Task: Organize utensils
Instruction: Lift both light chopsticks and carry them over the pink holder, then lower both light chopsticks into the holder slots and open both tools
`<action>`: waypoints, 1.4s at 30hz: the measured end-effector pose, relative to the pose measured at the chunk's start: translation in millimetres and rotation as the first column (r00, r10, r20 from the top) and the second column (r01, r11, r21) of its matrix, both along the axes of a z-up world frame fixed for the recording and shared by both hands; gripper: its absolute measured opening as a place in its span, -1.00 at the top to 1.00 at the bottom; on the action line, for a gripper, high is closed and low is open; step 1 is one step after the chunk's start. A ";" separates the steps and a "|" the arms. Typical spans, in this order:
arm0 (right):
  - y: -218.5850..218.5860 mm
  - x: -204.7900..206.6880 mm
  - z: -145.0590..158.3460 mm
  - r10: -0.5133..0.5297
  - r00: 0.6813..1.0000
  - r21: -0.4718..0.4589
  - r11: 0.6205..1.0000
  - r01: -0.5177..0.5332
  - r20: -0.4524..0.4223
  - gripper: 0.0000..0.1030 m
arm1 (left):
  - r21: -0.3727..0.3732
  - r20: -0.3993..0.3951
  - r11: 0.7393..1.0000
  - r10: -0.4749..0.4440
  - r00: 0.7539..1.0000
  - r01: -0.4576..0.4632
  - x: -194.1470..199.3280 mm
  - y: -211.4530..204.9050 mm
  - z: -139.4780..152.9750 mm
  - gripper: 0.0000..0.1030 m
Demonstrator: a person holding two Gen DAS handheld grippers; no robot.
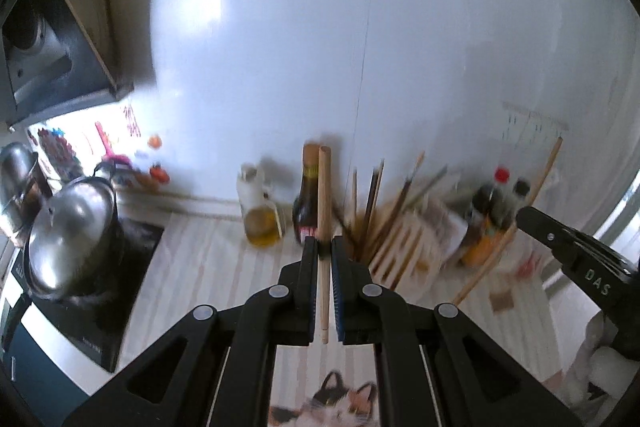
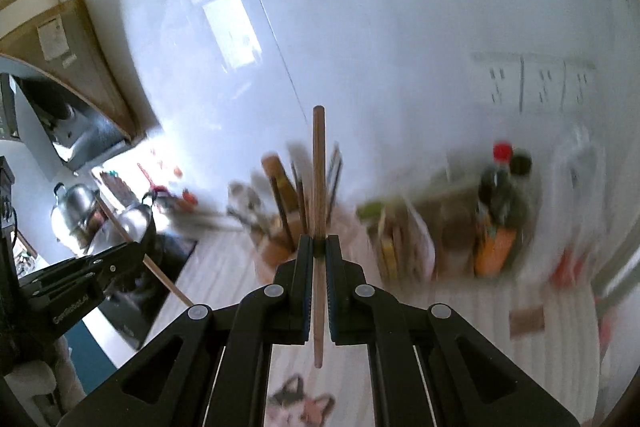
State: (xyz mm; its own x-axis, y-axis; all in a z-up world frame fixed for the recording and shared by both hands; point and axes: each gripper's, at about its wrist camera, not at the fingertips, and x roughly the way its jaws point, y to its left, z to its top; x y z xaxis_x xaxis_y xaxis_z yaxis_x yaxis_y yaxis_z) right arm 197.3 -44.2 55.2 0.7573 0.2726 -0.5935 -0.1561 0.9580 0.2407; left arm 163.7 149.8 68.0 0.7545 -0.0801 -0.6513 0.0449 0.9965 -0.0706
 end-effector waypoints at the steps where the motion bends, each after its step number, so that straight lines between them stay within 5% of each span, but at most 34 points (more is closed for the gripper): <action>1: 1.1 6.9 8.2 -0.002 1.000 0.002 1.000 0.002 0.017 0.88 | -0.005 0.008 1.000 0.000 1.000 0.000 4.5 -0.1 5.3 0.92; 10: 9.1 65.8 57.5 -0.034 0.993 0.028 0.999 0.031 0.116 0.88 | -0.092 0.006 0.996 0.008 1.000 -0.007 57.5 1.8 26.6 0.92; 18: 3.4 119.6 66.8 -0.081 0.987 0.055 0.996 0.074 0.140 0.88 | -0.110 -0.016 0.993 0.033 0.999 -0.035 84.4 -6.1 13.4 0.92; 30: 15.9 162.9 25.5 -0.032 0.998 0.068 0.997 0.028 0.055 0.88 | -0.050 -0.034 0.992 0.114 0.993 -0.116 104.0 -19.6 -19.7 0.92; 42: 16.0 176.8 -17.3 0.037 0.998 0.097 0.995 -0.033 -0.043 0.88 | -0.074 -0.079 0.989 0.123 0.989 -0.128 114.2 -18.5 -36.0 0.91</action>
State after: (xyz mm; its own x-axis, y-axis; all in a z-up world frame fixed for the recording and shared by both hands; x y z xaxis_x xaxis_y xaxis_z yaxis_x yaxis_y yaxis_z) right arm 374.1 -28.2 37.9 0.7197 0.3562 -0.5960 -0.1763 0.9240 0.3394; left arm 277.9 131.3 32.0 0.7120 -0.0410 -0.7010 -0.0883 0.9851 -0.1474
